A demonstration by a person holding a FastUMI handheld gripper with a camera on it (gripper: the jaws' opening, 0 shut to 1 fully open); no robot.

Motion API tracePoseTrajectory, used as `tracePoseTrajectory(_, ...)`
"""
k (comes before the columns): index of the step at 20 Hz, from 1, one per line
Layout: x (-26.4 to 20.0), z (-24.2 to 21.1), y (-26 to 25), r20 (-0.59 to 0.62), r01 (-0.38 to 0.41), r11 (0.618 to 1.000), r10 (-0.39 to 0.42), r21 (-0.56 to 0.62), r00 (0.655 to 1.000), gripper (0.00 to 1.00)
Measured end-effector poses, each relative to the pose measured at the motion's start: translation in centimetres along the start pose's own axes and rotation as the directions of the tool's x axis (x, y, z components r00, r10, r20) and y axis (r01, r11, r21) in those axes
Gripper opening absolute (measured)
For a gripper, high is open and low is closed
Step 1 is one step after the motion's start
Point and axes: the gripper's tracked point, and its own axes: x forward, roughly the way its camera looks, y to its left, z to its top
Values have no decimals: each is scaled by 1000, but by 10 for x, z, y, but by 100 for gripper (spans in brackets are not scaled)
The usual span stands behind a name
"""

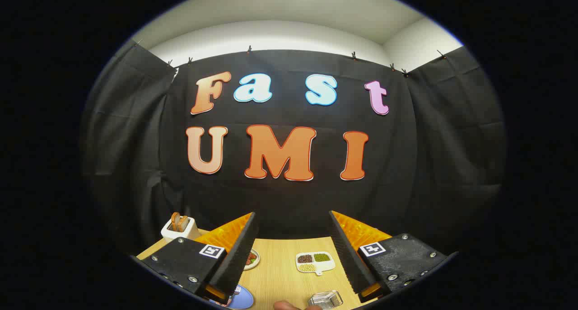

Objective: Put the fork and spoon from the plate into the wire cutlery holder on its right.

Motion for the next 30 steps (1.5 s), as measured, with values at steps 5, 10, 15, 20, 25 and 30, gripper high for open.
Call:
tracePoseTrajectory(5, 0, -6, 0, -15, 0, 1000, 0, -5, 1000, 93)
tracePoseTrajectory(10, -1, -10, -4, -19, 0, 1000, -1, -22, 1000, 93)
tracePoseTrajectory(15, -2, -18, -9, -37, 15, 1000, -16, -20, 999, 93)
tracePoseTrajectory(20, 1, -24, -5, -45, 5, 999, -7, -43, 999, 93)
tracePoseTrajectory(25, 0, -35, 13, -72, -29, 999, 27, -30, 997, 93)
tracePoseTrajectory(30, -1, -53, 35, -111, -74, 997, 71, -20, 991, 93)
